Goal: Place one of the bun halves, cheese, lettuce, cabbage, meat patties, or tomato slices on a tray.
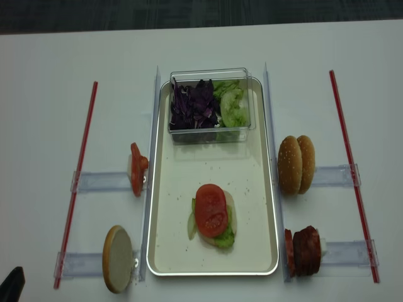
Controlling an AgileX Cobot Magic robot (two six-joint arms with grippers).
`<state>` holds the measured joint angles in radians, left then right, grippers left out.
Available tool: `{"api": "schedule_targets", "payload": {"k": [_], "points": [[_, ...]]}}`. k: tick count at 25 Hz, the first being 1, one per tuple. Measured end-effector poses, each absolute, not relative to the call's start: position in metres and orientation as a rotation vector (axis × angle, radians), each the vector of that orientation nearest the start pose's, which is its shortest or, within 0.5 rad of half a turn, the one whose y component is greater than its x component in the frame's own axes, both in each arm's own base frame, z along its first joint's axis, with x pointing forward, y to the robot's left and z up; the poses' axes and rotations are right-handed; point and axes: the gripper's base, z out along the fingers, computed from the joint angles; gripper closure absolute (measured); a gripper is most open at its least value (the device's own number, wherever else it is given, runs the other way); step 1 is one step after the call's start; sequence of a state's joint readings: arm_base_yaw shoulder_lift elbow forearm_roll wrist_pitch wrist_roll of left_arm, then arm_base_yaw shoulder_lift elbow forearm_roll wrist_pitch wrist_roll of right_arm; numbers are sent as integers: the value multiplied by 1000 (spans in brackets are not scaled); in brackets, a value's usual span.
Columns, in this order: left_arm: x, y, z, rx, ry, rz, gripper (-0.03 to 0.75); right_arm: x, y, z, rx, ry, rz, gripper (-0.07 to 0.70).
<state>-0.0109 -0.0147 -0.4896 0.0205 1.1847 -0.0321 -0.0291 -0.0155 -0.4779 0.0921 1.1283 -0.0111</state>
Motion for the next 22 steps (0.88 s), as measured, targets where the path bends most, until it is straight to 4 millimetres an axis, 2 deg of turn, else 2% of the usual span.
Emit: {"api": "schedule_targets", "payload": {"k": [22], "points": [[-12, 2, 265, -25, 2164, 0, 335, -8, 8, 266, 11, 2116, 88, 152]]}}
